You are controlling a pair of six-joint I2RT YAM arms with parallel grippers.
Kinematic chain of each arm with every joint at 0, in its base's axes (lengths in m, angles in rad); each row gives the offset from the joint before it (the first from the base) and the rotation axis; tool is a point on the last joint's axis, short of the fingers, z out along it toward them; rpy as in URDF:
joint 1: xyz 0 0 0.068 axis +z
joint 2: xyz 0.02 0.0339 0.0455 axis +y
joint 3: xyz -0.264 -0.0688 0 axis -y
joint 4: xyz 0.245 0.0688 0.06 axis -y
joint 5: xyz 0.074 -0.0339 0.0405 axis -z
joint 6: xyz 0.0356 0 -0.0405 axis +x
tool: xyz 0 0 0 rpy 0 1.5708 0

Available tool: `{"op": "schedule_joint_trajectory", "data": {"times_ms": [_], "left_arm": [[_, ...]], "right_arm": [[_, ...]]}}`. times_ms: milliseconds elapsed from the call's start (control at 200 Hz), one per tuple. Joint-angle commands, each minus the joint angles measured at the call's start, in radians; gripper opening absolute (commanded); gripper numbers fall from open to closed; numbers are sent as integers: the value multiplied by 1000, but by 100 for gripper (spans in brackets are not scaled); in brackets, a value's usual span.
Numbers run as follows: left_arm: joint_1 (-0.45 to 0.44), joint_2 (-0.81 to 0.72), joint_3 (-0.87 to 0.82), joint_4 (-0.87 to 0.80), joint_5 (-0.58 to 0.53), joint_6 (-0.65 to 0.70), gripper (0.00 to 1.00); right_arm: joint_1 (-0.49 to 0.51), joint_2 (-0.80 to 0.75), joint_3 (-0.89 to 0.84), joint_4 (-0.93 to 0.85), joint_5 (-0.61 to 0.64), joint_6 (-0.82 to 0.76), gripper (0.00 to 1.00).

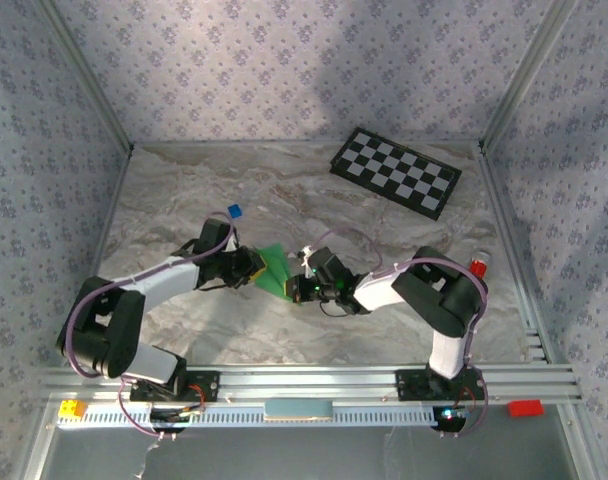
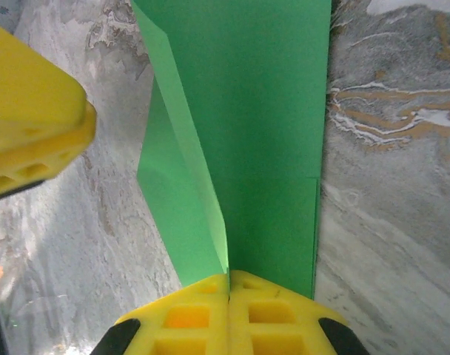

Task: Fold a paper plane with a square sheet of paper (pick it up from the middle)
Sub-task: Fourth fold the wing at the center of the table.

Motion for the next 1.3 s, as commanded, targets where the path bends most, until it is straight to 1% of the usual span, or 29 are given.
{"op": "schedule_joint_trajectory", "data": {"times_ms": [0,265,415,595,720,1054,1294], "left_arm": [[5,21,32,32,43,22,18],[4,85,61,41,62,38,15],[2,115,70,92,116,29,13],[1,148,85,123,140,18,13],[0,186,100,135,156,18,11],[-7,240,118,145,154,24,9],[-9,257,123,139,150,33,10]], "right_arm": [[-10,34,12,-20,-61,59,1],[-25,51,13,-7,-95,98,0],[-32,59,11,6,-107,117,0],[-40,75,16,15,-127,136,0],[-44,88,14,36,-142,150,0],[-57,110,-7,74,-154,197,0],[-66,124,-1,51,-163,221,0]]}}
